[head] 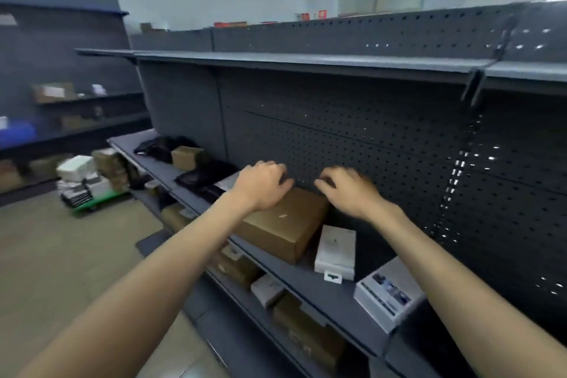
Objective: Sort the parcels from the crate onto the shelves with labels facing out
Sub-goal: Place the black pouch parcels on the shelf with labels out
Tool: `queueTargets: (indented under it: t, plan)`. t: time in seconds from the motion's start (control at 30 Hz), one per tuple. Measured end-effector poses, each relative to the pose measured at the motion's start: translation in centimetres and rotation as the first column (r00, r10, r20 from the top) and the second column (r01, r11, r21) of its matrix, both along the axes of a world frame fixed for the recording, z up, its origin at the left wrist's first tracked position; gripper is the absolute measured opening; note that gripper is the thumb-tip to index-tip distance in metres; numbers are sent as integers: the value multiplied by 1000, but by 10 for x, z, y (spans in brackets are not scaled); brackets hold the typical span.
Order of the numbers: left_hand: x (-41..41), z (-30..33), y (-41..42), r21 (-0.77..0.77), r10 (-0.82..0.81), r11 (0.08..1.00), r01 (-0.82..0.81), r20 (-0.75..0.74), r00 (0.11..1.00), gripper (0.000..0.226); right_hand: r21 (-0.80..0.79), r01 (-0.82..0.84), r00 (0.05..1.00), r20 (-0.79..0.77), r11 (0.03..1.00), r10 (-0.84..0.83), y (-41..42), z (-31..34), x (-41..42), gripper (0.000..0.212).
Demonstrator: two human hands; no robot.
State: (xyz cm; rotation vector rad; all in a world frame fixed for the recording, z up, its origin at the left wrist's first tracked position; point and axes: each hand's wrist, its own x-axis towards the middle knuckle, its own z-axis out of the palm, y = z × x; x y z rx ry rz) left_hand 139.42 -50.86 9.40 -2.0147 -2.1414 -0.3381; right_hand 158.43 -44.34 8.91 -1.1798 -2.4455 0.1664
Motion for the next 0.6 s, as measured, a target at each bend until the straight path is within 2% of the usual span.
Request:
queueTargets:
  t: [0.27, 0.6]
  plan:
    - [-158, -12, -73, -26, 348, 937, -348, -2, 938, 42, 50, -306, 952, 38, 951, 304, -15, -8, -177, 32]
    - [-285, -19, -129, -21, 629, 777, -630, -19, 777, 46, 16, -549, 830, 124, 835, 543, -32, -20, -348, 38]
